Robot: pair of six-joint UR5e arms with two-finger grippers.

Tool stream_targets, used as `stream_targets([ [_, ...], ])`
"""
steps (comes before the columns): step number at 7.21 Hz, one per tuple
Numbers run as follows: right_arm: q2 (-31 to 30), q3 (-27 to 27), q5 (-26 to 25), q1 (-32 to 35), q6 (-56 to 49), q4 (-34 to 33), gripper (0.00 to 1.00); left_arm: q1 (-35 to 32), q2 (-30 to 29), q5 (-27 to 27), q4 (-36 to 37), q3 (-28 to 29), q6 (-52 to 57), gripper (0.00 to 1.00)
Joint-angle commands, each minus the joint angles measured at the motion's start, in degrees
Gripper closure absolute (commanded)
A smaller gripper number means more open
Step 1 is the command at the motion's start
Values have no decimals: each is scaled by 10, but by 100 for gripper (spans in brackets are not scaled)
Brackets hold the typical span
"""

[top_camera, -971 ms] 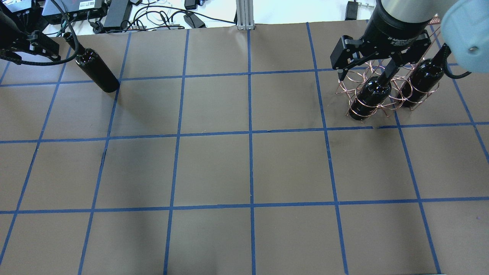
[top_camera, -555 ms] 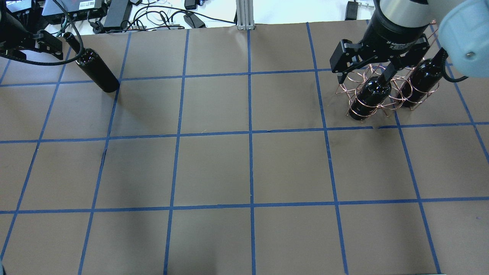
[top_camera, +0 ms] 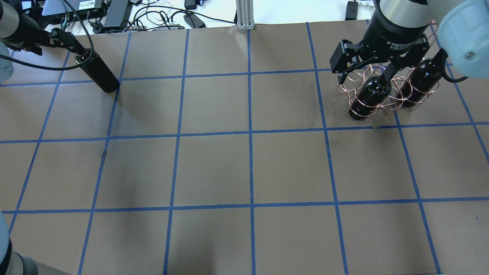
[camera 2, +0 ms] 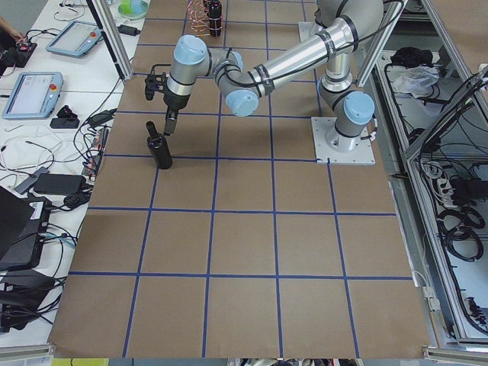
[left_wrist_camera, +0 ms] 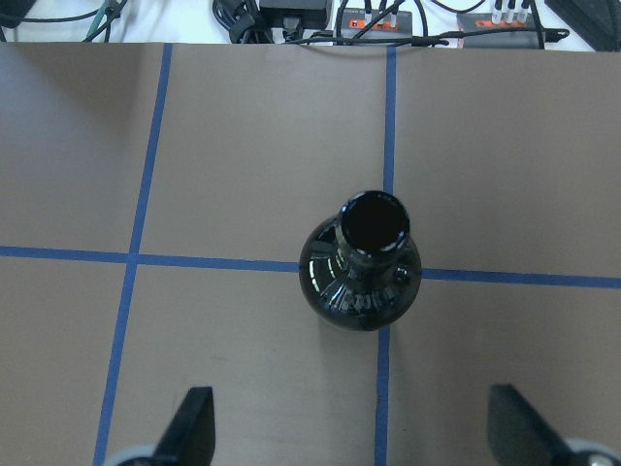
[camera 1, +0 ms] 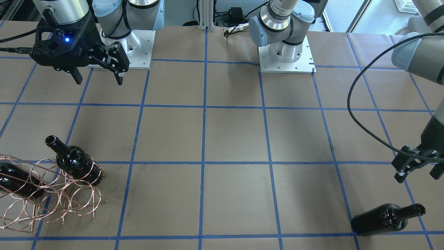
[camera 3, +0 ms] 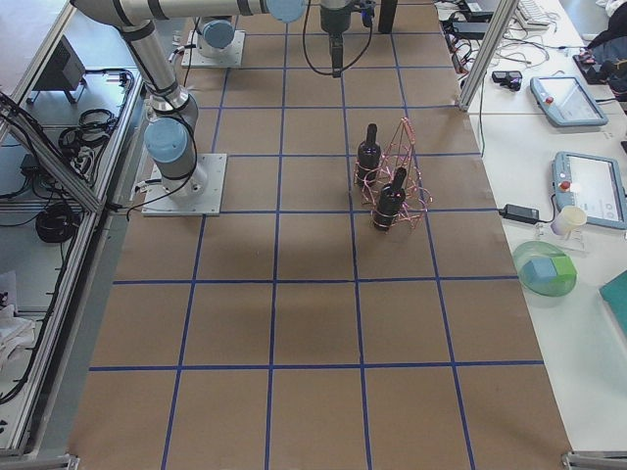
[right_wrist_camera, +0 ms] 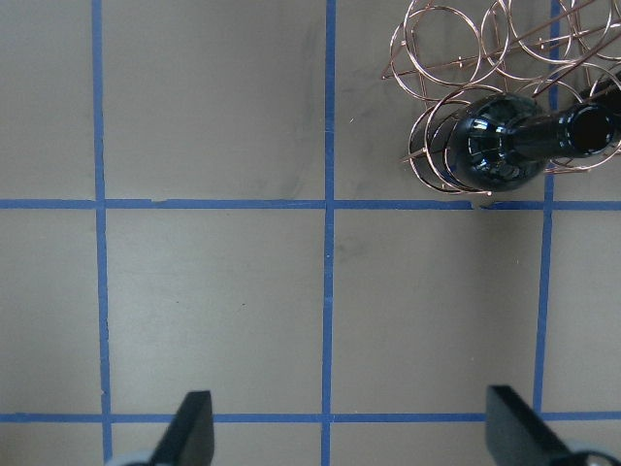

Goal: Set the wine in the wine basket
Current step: 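Lower the left gripper around the bottle's neck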

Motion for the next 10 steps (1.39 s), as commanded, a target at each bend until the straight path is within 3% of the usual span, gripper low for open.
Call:
stream_targets([
  [1,0,1,0,0,0,1,0,0,-22,-20,26,1,5,0],
  [10,0,4,-1,0,1,2,0,-2,-78,-78,117,38,17,2],
])
